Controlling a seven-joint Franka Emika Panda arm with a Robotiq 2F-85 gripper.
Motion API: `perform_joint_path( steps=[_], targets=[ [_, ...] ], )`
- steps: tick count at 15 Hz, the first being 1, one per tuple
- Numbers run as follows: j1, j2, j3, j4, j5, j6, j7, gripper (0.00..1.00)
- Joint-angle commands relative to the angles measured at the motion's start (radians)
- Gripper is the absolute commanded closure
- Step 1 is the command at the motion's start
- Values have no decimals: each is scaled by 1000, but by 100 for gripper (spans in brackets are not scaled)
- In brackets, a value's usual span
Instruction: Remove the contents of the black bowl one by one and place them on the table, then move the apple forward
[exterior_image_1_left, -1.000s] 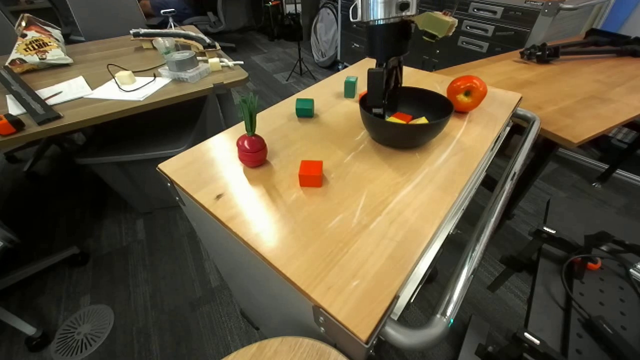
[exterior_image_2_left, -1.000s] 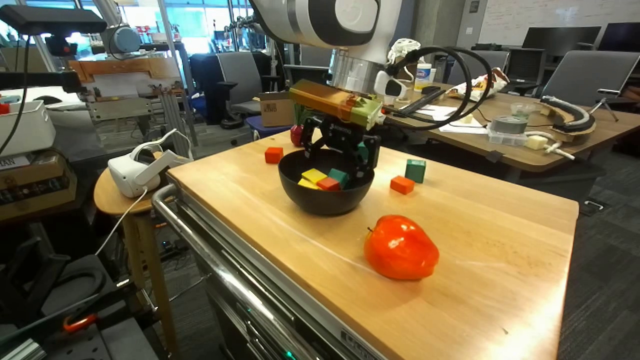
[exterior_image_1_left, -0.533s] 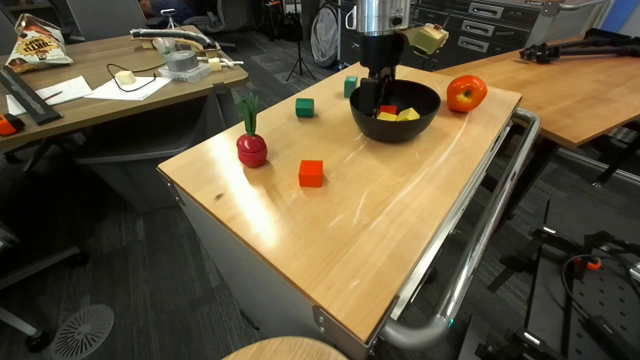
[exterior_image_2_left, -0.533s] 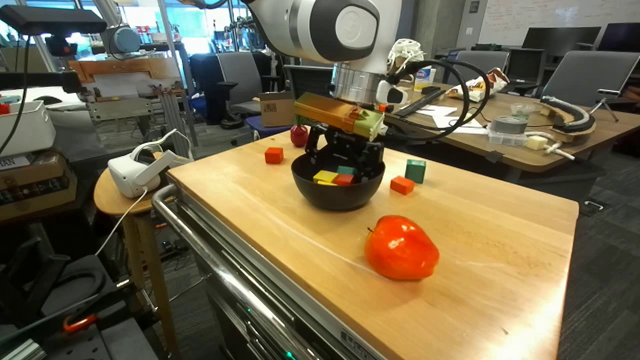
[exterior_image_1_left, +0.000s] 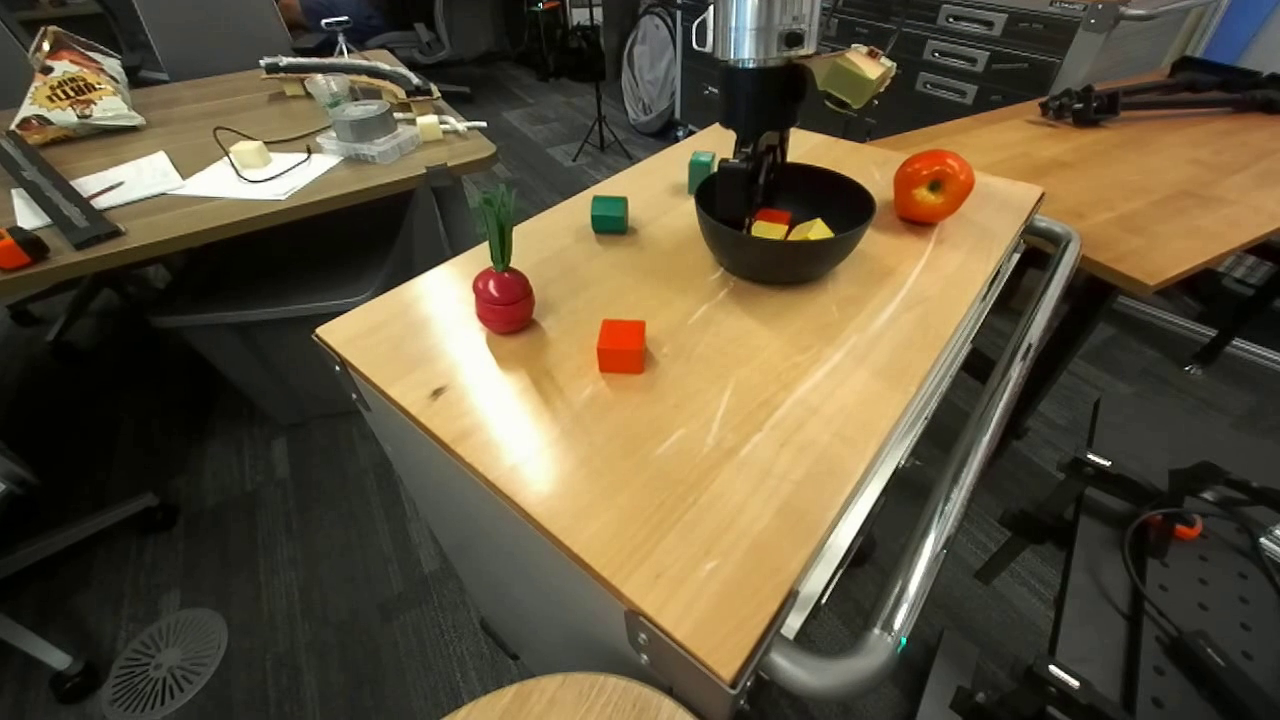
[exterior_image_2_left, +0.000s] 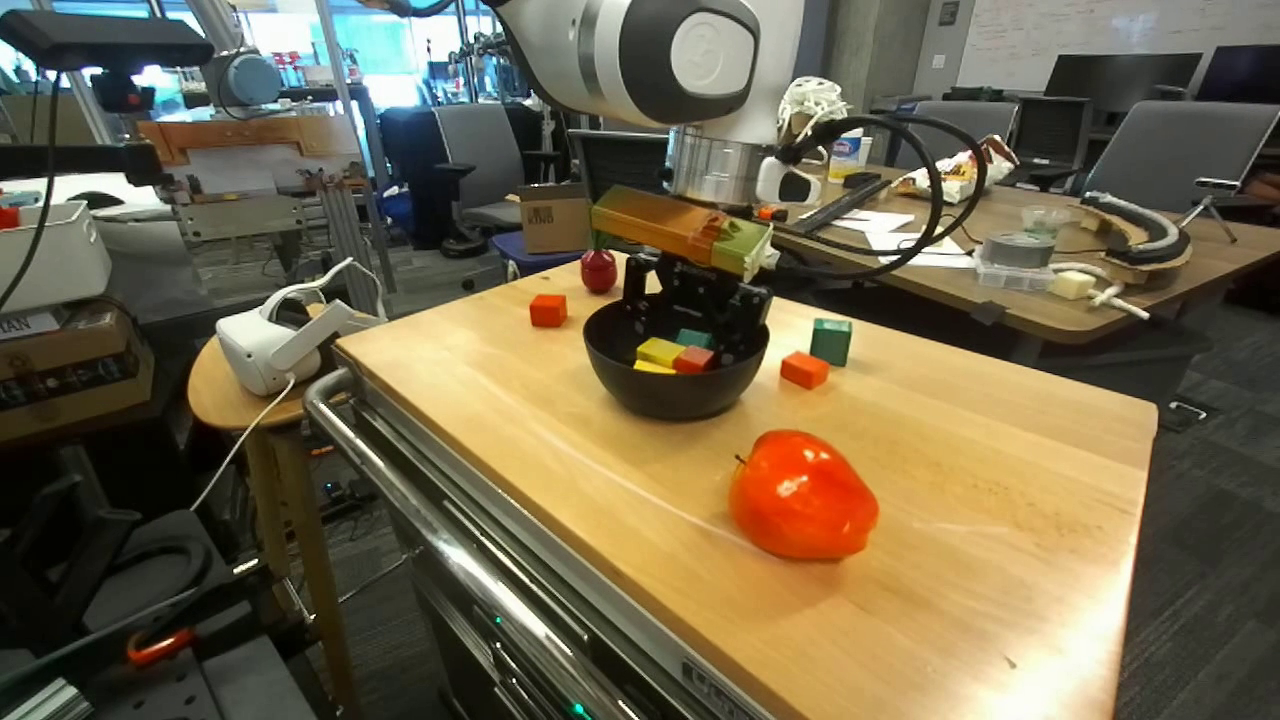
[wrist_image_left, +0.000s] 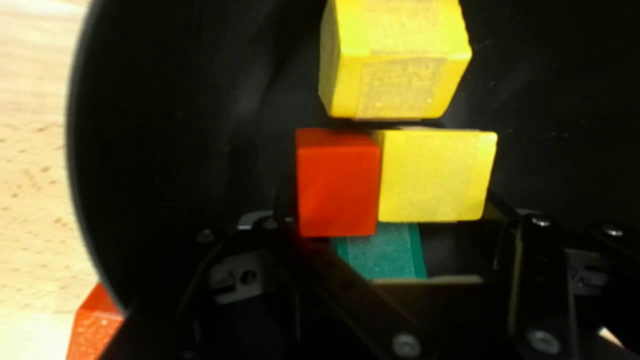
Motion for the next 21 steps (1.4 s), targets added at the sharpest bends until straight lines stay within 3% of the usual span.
perform_joint_path(
  steps=[1, 7, 9, 12, 15, 21],
  targets=[
    [-10, -62, 8, -43, -5, 49, 10, 48],
    [-7, -241, -1, -120, -15, 197, 1, 48],
    [5, -279, -24, -122, -93, 256, 50, 48],
    [-3, -256, -63, -72, -247, 271, 148, 48],
    [-17, -202, -104, -41, -332, 255, 239, 48],
    [-64, -85, -146, -47, -259, 254, 320, 48]
  ],
)
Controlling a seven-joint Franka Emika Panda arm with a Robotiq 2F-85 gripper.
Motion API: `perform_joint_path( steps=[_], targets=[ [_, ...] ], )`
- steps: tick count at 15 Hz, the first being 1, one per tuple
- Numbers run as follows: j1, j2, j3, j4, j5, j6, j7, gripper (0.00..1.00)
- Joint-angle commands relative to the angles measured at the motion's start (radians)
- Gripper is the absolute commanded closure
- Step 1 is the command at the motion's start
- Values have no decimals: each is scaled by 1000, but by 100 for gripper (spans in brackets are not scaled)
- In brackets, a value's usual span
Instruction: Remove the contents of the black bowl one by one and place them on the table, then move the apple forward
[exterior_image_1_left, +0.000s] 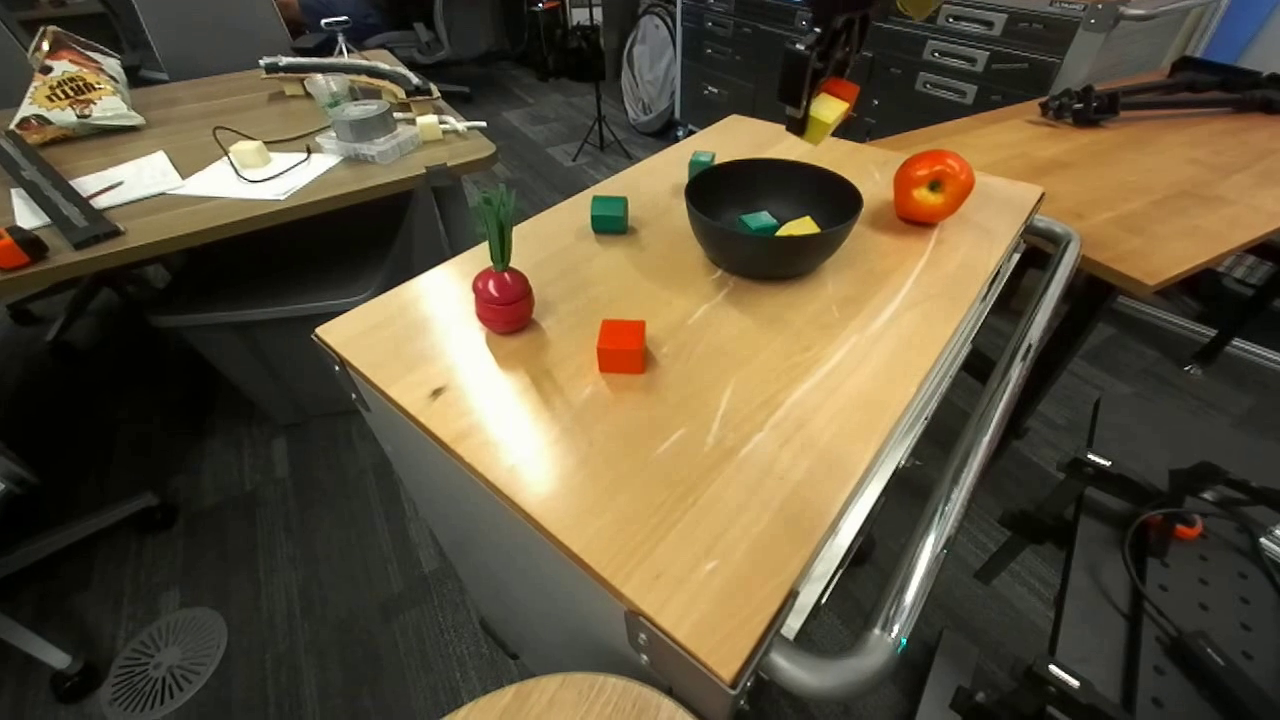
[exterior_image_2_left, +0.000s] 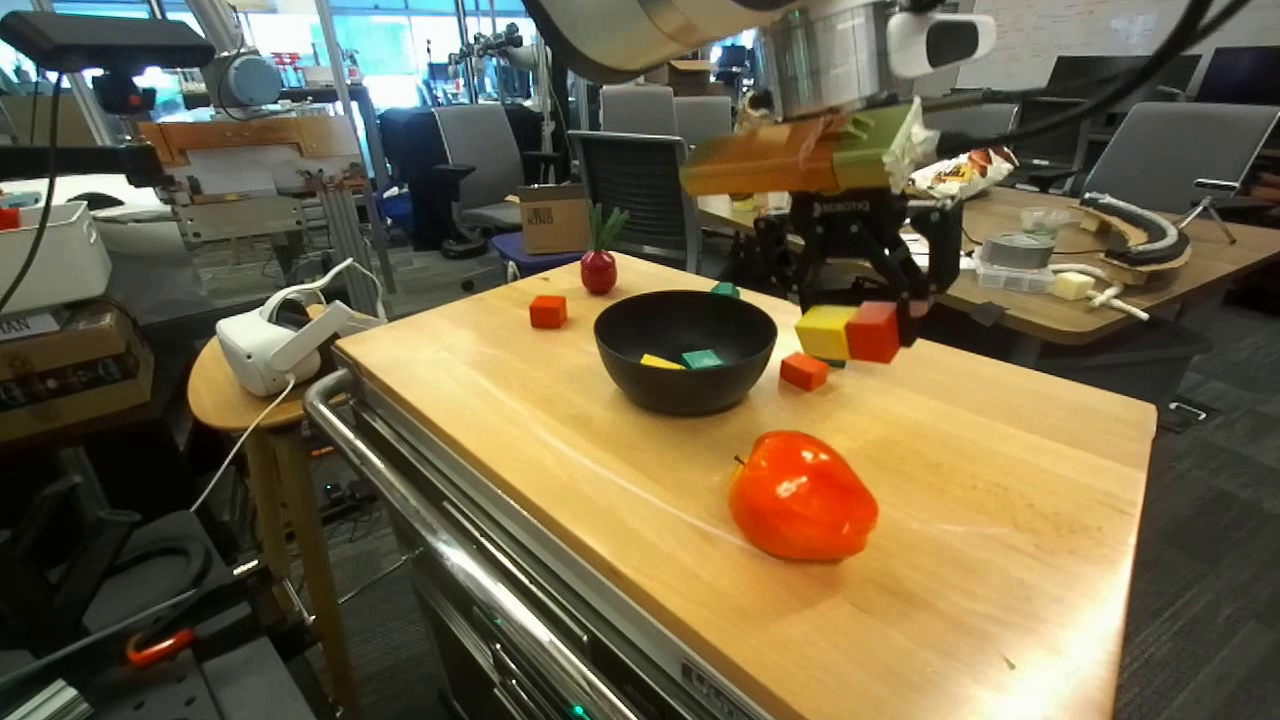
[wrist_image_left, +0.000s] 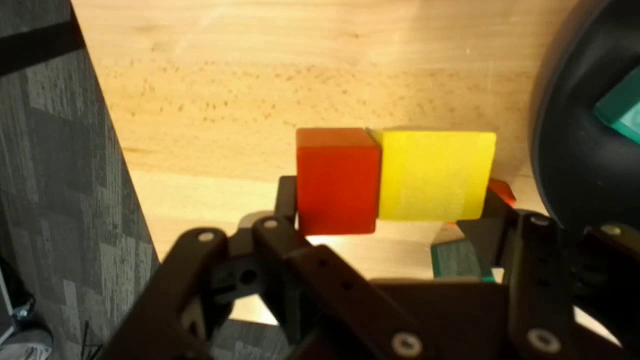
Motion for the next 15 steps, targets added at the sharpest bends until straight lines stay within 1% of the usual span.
perform_joint_path(
  steps=[1, 4, 6, 9, 10, 11, 12, 13, 15],
  targets=[
    [-29, 70, -7, 27, 69, 11, 50, 48],
    [-51, 100, 5, 26, 156, 21, 66, 48],
    [-52, 122, 9, 31, 199, 26, 74, 48],
    [-47, 138, 11, 39, 222, 31, 79, 48],
    [-43, 138, 8, 42, 214, 31, 81, 30],
    [-37, 140, 1, 49, 192, 30, 91, 6],
    [-33, 140, -3, 57, 182, 26, 97, 4],
    [-26, 134, -8, 67, 165, 18, 104, 0],
    [-10, 113, -12, 92, 127, -7, 109, 0]
  ],
)
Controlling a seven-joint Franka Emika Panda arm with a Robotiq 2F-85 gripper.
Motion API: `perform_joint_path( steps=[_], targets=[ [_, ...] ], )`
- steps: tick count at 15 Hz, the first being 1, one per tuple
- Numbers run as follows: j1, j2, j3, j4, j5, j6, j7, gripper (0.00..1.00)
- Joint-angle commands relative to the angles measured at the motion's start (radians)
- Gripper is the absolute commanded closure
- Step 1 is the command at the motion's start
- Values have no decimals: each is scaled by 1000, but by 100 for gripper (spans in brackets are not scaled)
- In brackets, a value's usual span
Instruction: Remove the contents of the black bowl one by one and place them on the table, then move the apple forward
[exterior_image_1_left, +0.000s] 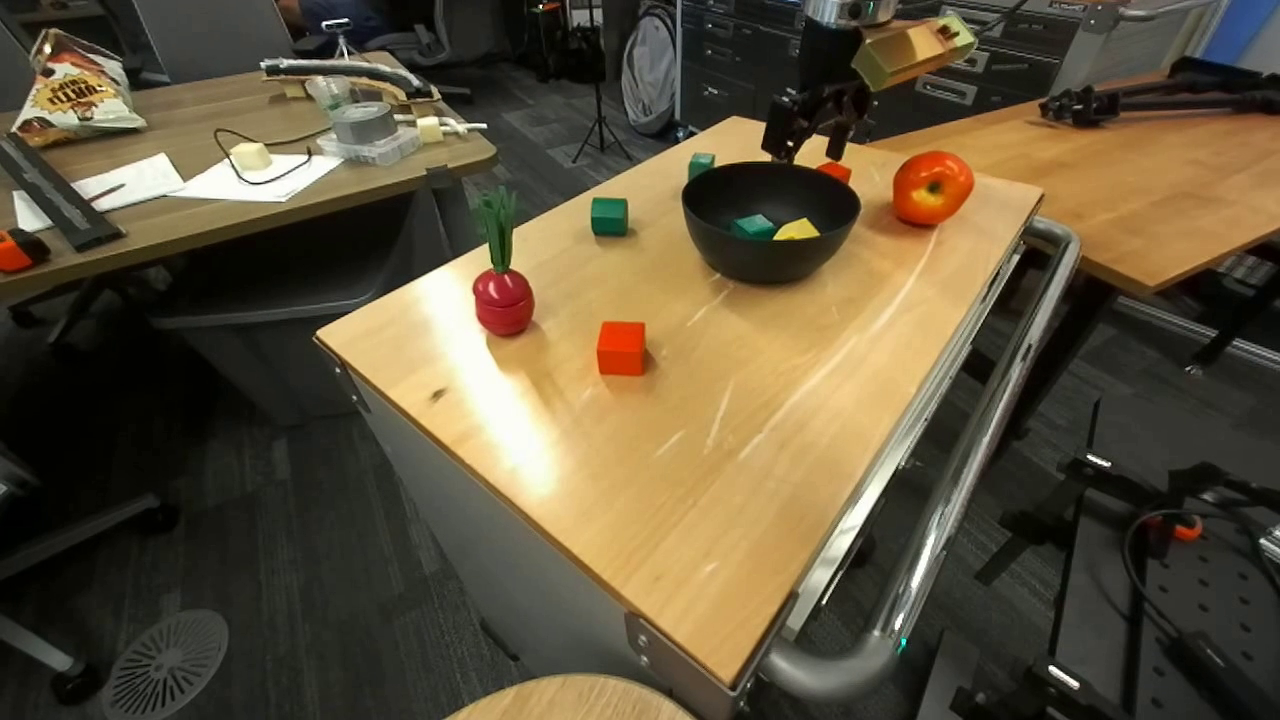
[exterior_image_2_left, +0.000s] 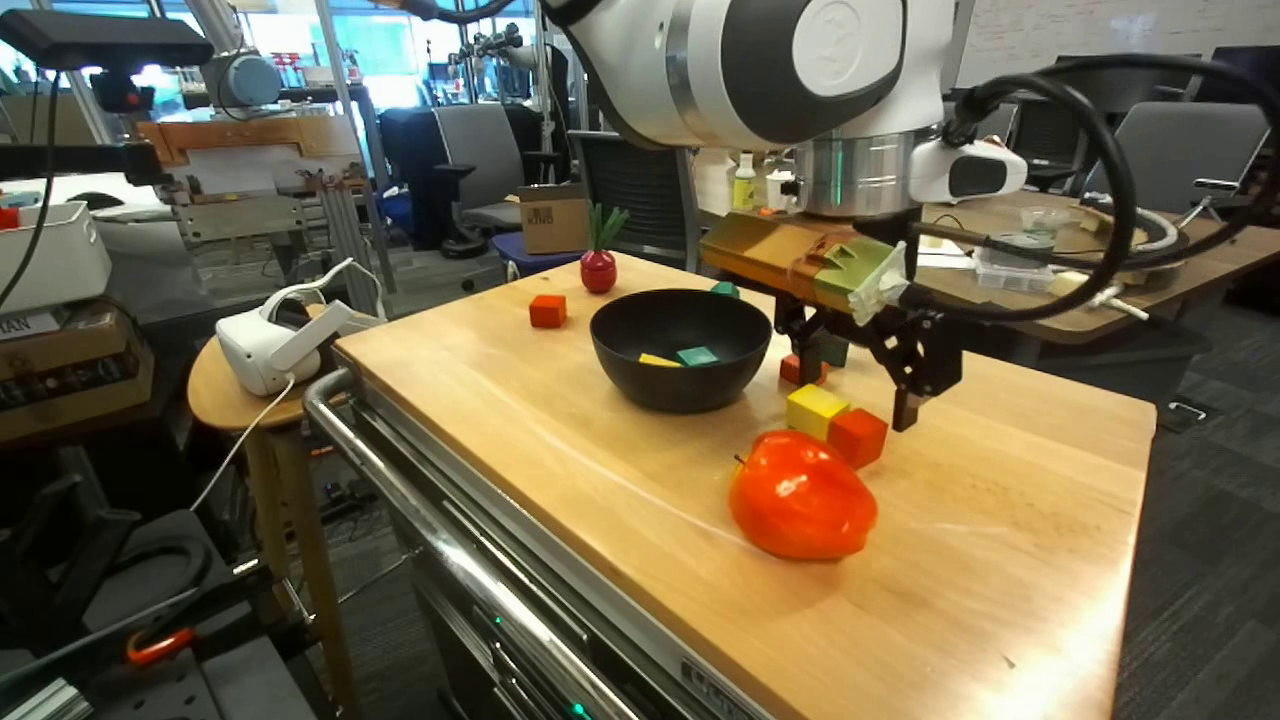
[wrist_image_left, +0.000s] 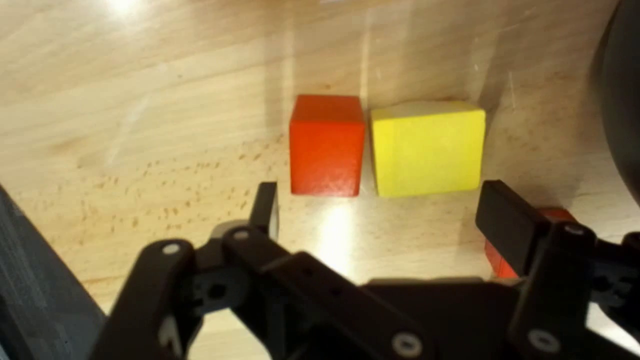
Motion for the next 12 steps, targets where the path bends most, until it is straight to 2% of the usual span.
perform_joint_path(
  steps=[1, 5, 7, 10, 11, 12],
  targets=[
    [29, -47, 3, 58, -52, -61, -2, 0],
    [59, -147, 67, 127, -1, -233, -42, 0],
    [77, -178, 117, 190, 74, -354, -92, 0],
    [101, -127, 169, 333, 205, -534, -169, 0],
    [106, -175, 147, 238, 141, -449, -107, 0],
    [115, -170, 159, 266, 165, -489, -119, 0]
  ],
)
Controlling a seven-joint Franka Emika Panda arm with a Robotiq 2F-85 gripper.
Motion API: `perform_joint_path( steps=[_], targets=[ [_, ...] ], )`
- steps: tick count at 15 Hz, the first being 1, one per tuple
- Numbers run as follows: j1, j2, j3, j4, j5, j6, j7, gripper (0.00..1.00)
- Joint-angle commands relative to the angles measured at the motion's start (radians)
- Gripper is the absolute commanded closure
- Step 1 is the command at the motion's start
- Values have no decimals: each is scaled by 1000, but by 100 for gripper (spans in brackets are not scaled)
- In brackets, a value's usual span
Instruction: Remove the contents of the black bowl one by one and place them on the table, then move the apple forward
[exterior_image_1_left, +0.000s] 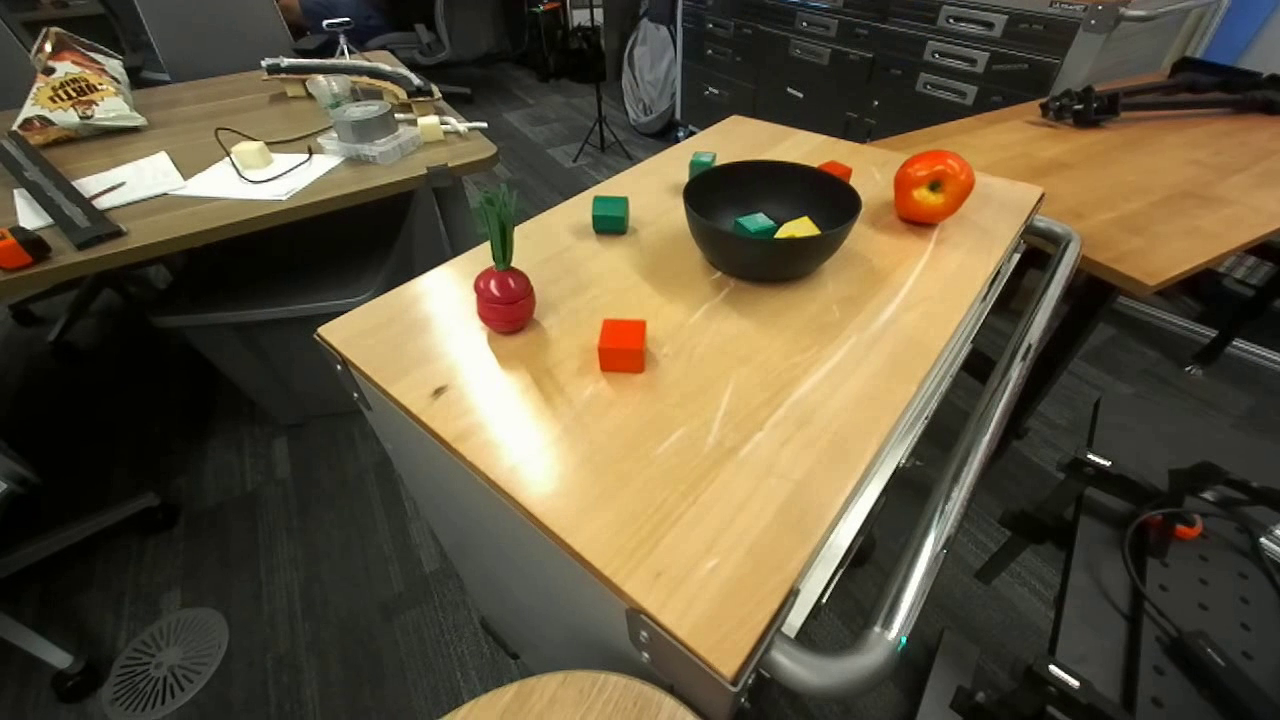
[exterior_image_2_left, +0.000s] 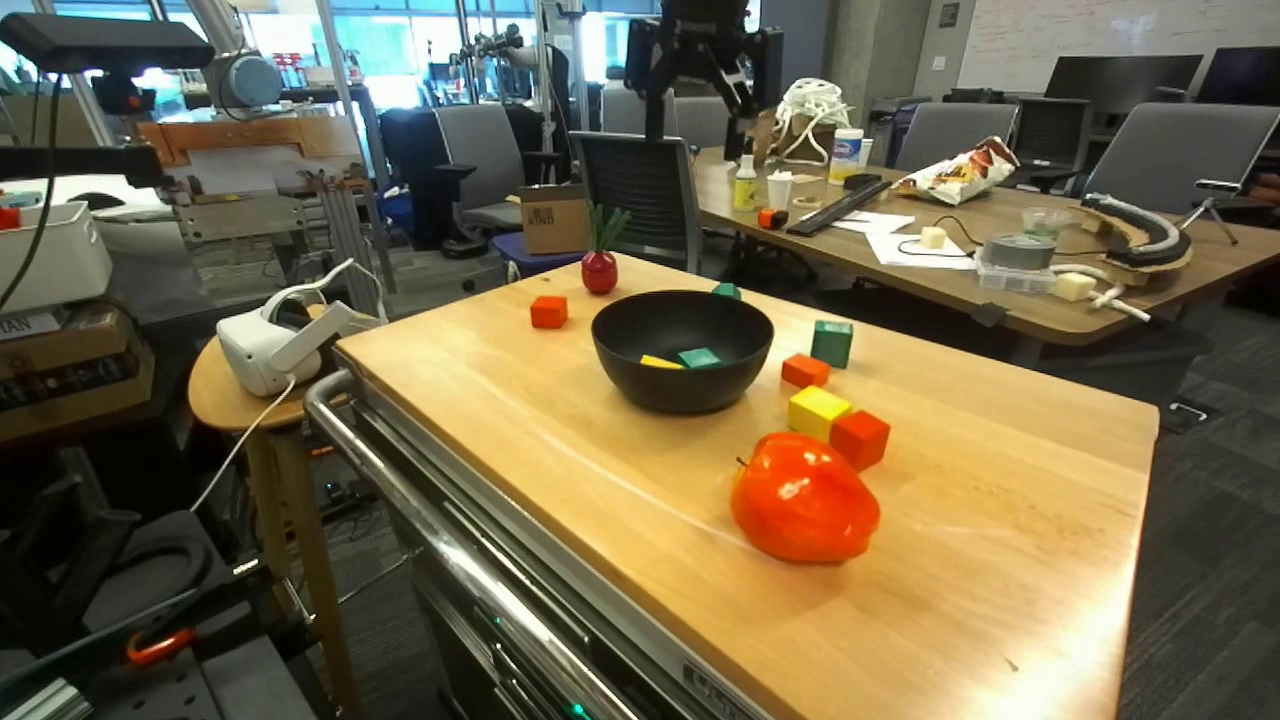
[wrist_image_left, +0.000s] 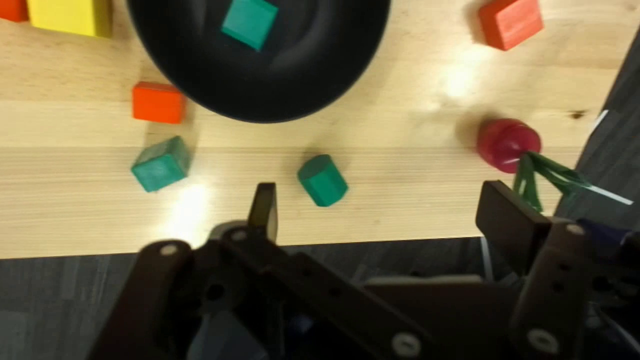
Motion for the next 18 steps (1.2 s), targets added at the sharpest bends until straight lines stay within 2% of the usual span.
perform_joint_path(
  steps=[1, 3, 8, 13, 18],
  targets=[
    [13, 8, -4, 18, 10, -17, -5, 0],
    [10, 23, -4, 30, 14, -25, -18, 0],
    [15, -36, -10, -96, -54, 46, -33, 0],
    [5, -118, -23, -318, -78, 202, -56, 0],
    [-5, -133, -41, -498, -48, 403, -127, 0]
  ],
)
